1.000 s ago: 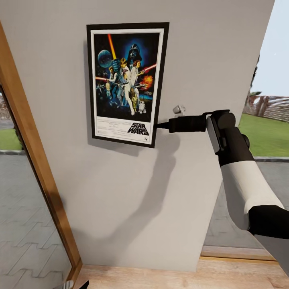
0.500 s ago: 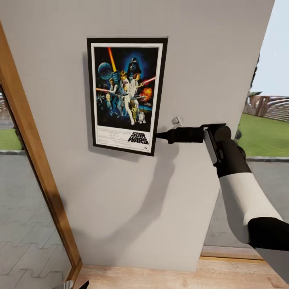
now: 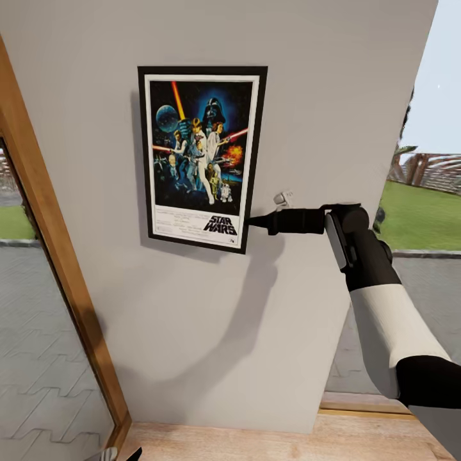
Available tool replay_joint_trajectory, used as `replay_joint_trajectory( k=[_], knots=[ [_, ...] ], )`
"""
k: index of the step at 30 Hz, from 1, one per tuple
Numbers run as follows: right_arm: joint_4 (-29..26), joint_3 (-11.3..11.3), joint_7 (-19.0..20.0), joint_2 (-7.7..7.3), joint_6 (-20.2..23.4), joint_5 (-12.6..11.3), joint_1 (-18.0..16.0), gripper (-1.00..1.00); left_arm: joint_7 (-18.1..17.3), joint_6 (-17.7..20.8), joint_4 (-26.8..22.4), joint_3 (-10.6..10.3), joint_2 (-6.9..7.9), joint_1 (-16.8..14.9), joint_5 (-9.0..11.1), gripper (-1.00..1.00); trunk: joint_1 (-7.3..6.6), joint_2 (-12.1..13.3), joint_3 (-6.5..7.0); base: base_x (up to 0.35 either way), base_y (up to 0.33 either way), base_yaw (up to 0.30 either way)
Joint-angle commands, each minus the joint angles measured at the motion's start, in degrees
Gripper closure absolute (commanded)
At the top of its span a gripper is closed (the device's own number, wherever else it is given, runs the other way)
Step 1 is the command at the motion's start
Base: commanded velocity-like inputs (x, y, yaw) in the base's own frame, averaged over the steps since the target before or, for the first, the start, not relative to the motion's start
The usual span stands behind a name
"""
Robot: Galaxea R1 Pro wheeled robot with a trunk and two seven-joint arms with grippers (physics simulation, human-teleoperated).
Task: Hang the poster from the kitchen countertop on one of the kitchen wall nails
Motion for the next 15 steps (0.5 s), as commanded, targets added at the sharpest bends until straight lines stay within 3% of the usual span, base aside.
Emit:
replay_joint_trajectory(
  k=[1, 15],
  knots=[
    [-0.03, 0.04, 0.22, -0.03, 0.42, -0.06, 0.05, 1.0, -0.09, -0.33, 0.05, -0.49, 0.02, -0.02, 0.35, -1.0, 0.02, -0.04, -0.03, 0.0, 0.0, 0.0],
    [-0.1, 0.12, 0.21, 0.05, 0.34, -0.06, 0.56, 1.0, -0.05, -0.32, 0.05, -0.49, -0.01, -0.02, 0.35, -1.0, 0.02, -0.04, -0.03, 0.0, 0.0, 0.0]
  ],
)
